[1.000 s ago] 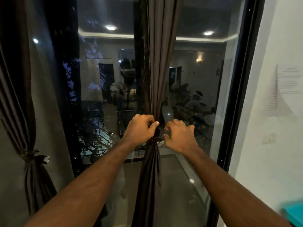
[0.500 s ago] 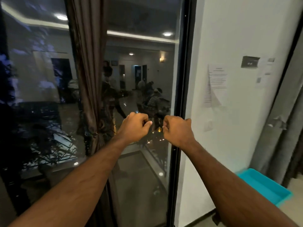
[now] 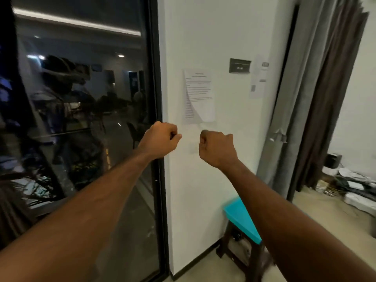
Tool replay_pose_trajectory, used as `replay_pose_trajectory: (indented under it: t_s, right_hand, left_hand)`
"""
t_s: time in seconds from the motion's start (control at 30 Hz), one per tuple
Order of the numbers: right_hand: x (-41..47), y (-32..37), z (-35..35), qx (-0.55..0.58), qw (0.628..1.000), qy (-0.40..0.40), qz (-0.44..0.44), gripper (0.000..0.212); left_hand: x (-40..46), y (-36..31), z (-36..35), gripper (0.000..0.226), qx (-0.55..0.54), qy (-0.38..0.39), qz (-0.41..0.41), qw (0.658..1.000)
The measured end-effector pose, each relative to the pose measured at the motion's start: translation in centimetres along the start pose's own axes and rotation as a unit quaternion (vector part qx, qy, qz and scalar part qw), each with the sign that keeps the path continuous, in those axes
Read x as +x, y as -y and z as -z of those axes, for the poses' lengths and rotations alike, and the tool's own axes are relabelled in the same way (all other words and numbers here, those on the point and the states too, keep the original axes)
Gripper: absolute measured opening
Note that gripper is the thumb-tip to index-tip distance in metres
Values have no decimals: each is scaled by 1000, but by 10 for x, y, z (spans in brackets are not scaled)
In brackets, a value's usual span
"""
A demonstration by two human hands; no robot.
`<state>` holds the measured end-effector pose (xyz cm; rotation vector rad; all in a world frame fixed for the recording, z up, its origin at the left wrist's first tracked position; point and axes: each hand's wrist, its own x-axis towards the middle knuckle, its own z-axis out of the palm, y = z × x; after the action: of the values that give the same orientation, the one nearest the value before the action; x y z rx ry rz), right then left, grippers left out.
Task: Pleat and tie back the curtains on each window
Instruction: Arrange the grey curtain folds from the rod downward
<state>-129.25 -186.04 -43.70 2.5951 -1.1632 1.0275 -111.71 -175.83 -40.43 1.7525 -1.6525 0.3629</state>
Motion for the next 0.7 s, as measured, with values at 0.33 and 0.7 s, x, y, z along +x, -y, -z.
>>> replay_pose_trajectory:
  t_s: [0.33, 0.7]
  right_hand:
    - [16, -146, -8, -66, 993, 13, -97, 6]
    - [48, -292, -5, -110, 975, 1, -194, 5]
  left_hand:
    - [98, -50, -128, 30, -81, 30, -47, 995]
    - [217, -110, -280, 30, -171, 80, -125, 974]
